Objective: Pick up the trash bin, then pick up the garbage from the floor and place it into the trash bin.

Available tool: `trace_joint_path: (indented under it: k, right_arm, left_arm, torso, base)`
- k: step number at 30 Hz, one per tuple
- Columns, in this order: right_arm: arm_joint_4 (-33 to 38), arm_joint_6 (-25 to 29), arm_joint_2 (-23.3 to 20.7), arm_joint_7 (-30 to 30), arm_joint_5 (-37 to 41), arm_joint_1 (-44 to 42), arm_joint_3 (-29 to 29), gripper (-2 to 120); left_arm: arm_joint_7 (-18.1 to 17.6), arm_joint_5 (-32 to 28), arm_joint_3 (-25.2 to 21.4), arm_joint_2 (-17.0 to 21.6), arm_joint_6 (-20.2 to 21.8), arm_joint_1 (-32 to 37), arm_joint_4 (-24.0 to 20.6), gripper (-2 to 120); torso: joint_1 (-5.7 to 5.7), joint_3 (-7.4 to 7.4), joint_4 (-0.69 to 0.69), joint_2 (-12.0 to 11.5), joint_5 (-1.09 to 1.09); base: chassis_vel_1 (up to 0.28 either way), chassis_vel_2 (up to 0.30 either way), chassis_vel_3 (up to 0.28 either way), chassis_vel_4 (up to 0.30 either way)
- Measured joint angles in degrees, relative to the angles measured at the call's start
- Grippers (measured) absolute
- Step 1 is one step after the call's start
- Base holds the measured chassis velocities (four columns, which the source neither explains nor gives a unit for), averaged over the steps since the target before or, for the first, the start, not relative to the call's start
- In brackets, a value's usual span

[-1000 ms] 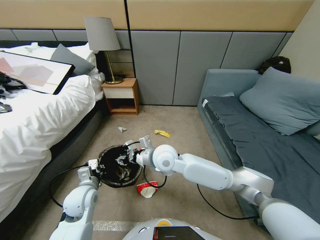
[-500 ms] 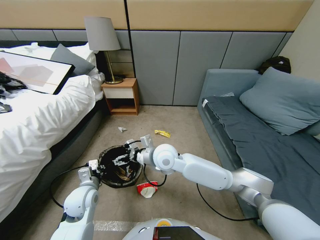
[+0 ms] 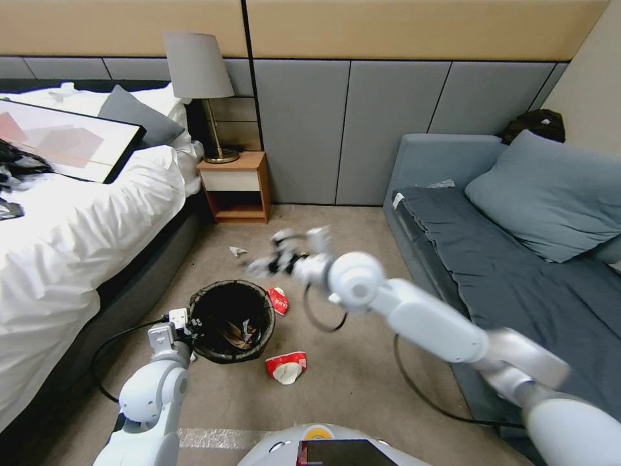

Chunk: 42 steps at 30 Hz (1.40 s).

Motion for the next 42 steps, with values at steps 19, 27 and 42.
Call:
trace_joint_path:
  k: [19,27,42]
  right_arm:
    - [-4.10,23.94,11.60,-17.66,-43.91,-45.47,36.19,100]
    - [-4.43,22.96,8.83,-19.42,-47.86,-45.92,29.66,100]
    - [-13.56,15.03,-0.35,-20.00,-32.57,-26.06,-1.66,100]
  left_arm:
    - [-0.17,-0.30,0.53,-0.03,0.00,0.19,-0.81,0]
    - [-0.17,-0.26,0.33,0.47,0.00,0.47,-0.69,0]
    - [-0.49,-0.41,-0.58,0.66,0.00,0.84,-2.22,0]
  torso:
    - [-0.01,-0.01,0.01,0.00,-0.02]
    - [-0.01,-0.01,0.00,0.00,-0.05]
    - [0.00,0.00,0.01,0.00,-0.03]
  base:
    - [0.000,0.000,0.000,0.000]
    - [0.000,0.000,0.000,0.000]
    - [0.000,0.000,0.000,0.000]
